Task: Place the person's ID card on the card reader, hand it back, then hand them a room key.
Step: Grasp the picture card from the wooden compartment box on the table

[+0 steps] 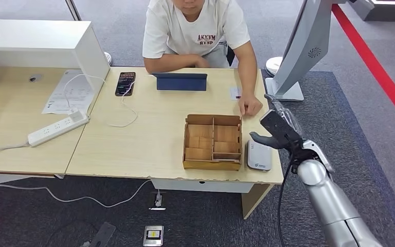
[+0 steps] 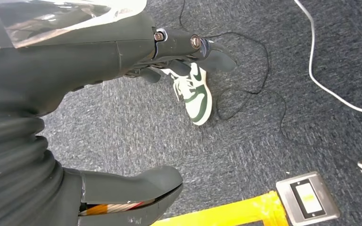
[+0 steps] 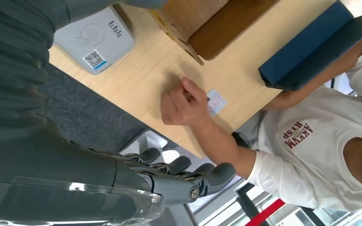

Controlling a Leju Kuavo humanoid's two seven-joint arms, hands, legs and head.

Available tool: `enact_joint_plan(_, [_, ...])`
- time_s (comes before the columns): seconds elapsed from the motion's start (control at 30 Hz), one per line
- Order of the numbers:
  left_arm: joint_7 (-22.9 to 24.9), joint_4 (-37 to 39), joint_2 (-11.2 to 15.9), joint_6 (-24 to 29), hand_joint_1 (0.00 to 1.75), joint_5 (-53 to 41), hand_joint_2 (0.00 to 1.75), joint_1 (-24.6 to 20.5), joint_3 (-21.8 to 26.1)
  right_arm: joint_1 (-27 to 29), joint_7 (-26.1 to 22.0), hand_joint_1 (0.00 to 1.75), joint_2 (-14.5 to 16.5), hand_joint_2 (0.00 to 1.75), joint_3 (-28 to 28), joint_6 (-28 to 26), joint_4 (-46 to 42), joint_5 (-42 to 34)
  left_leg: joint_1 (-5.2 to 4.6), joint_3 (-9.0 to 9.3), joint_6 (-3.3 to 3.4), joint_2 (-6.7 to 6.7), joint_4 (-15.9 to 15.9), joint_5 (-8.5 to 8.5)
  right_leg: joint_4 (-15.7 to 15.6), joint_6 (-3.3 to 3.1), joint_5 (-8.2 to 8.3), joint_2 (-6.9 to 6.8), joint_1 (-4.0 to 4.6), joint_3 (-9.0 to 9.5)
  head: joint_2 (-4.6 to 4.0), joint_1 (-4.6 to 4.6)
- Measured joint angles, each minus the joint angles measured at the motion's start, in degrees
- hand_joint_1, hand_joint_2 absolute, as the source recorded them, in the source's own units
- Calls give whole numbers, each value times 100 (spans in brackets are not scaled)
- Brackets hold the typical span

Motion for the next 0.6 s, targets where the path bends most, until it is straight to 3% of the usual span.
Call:
enact_joint_plan(0.23, [90,-1,-2,-2,0,-74,175,-41,-117,595,145,0,7,175,204,-198,-667,666,0,-1,0,1,-1,0,0,-1,-1,0,0,-1,0,0])
enact_joint_plan(0.6, [58,-2,-3,31,0,-4,175,-40,-232,953,162,0,83,175,569,-181,-1125,1073,0,-2,0,1,-1,0,0,-1,-1,0,0,-1,0,1])
